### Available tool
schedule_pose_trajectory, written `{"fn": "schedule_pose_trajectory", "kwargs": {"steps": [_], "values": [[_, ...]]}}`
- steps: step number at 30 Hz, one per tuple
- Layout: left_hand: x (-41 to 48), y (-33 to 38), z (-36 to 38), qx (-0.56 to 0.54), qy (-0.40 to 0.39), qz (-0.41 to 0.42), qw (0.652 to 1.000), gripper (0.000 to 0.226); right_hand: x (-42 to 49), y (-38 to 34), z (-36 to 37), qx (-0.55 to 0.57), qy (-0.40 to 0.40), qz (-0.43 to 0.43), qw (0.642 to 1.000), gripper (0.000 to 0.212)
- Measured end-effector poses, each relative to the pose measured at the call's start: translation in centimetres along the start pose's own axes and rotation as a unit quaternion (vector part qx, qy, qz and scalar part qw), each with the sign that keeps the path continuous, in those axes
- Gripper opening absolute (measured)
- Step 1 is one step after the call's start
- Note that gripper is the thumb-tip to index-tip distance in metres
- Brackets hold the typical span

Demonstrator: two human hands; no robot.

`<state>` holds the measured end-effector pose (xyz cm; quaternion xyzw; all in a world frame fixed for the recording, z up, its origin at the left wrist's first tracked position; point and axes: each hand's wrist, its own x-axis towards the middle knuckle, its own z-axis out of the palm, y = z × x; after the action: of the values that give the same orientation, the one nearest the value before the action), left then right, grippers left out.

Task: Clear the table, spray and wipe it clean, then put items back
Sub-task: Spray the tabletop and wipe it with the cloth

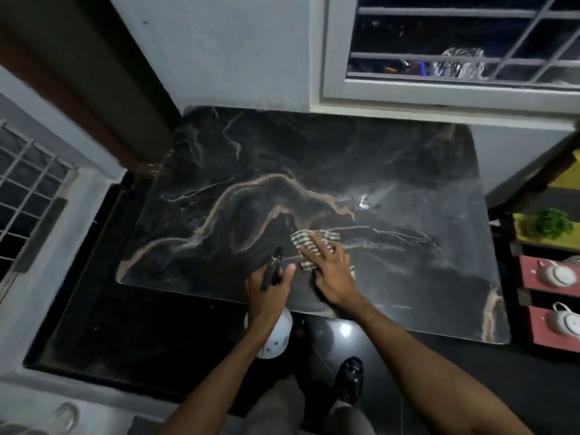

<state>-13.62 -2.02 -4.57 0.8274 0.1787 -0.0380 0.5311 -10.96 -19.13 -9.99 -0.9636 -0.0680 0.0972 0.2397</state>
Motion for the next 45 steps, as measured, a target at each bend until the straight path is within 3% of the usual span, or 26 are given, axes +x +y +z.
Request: {"fn": "schedule_pose_trajectory", "kwargs": {"steps": [3,4,6,8,9,10,12,13,14,18,19,22,23,24,27,28,32,33,37,38,41,42,45], "values": [[3.3,0.7,-1.9,-0.012,0.000,-0.022,1.000,0.040,5.0,-0.7,-1.0,0.057,0.061,0.221,0.972,0.071],[4.0,0.8,-2.4,-0.004,0.003,-0.021,1.000,0.040,5.5,-2.3,-0.4,0.048,0.059,0.212,0.974,0.072],[5.4,1.2,-3.7,0.001,0.006,-0.024,1.000,0.040,5.7,-6.4,2.2,0.009,-0.007,0.043,0.999,0.073],[6.8,1.9,-4.6,0.018,0.002,-0.013,1.000,0.034,5.4,-7.5,3.1,-0.019,-0.052,-0.098,0.994,0.073],[7.5,2.3,-4.7,0.014,-0.002,-0.008,1.000,0.035,6.3,-6.3,2.1,-0.014,-0.042,-0.089,0.995,0.075],[8.1,2.5,-4.6,0.008,-0.007,-0.005,1.000,0.038,7.2,-4.7,0.8,-0.014,-0.028,-0.026,0.999,0.075],[8.8,2.9,-3.9,-0.013,-0.013,0.001,1.000,0.039,8.3,-1.3,-1.9,0.026,0.033,0.177,0.983,0.073],[8.9,3.2,-3.6,-0.018,-0.012,0.002,1.000,0.038,8.1,-0.9,-2.6,0.046,0.058,0.239,0.968,0.072],[9.2,3.5,-3.1,-0.019,-0.011,0.005,1.000,0.037,7.6,-1.4,-2.7,0.053,0.066,0.245,0.966,0.071],[9.2,5.0,0.3,0.002,-0.033,0.027,0.999,0.027,5.0,-2.5,-1.1,0.034,-0.012,0.033,0.999,0.072],[9.1,5.5,1.1,0.003,-0.042,0.022,0.999,0.028,5.5,-0.9,-2.1,0.041,-0.004,0.045,0.998,0.072],[8.5,6.6,4.4,0.020,-0.070,0.046,0.996,0.035,7.0,6.6,-7.1,0.053,0.084,0.286,0.953,0.066],[8.2,7.0,5.4,0.027,-0.072,0.058,0.995,0.037,7.0,7.8,-8.1,0.054,0.100,0.324,0.939,0.066],[8.0,7.4,6.4,0.035,-0.074,0.062,0.995,0.037,6.9,7.9,-8.3,0.046,0.104,0.296,0.948,0.068],[7.3,8.7,10.0,0.037,-0.090,0.045,0.994,0.036,4.8,8.5,-6.7,0.010,0.040,0.054,0.998,0.075],[7.1,9.1,11.3,0.041,-0.092,0.045,0.994,0.036,4.2,10.4,-7.6,0.016,0.041,0.040,0.998,0.074],[4.4,11.0,17.2,0.051,-0.104,0.046,0.992,0.040,1.5,21.7,-13.5,0.070,0.123,0.294,0.945,0.069],[3.5,11.5,18.9,0.054,-0.108,0.033,0.992,0.042,0.1,22.7,-13.9,0.064,0.121,0.292,0.946,0.069],[0.0,13.7,25.0,0.075,-0.140,-0.003,0.987,0.044,-6.0,23.6,-12.2,0.044,0.067,0.099,0.992,0.067],[-0.8,14.1,26.2,0.074,-0.145,-0.011,0.987,0.043,-6.1,24.8,-12.7,0.053,0.068,0.116,0.990,0.068],[-2.5,15.0,28.4,0.061,-0.130,-0.022,0.989,0.038,-4.3,27.2,-14.9,0.091,0.126,0.270,0.950,0.068],[-2.9,15.2,28.9,0.071,-0.123,-0.015,0.990,0.038,-4.2,27.0,-15.0,0.086,0.128,0.265,0.952,0.066],[-3.3,15.8,29.6,0.078,-0.109,0.001,0.991,0.039,-5.7,26.6,-13.6,0.016,0.053,0.111,0.992,0.067]]}}
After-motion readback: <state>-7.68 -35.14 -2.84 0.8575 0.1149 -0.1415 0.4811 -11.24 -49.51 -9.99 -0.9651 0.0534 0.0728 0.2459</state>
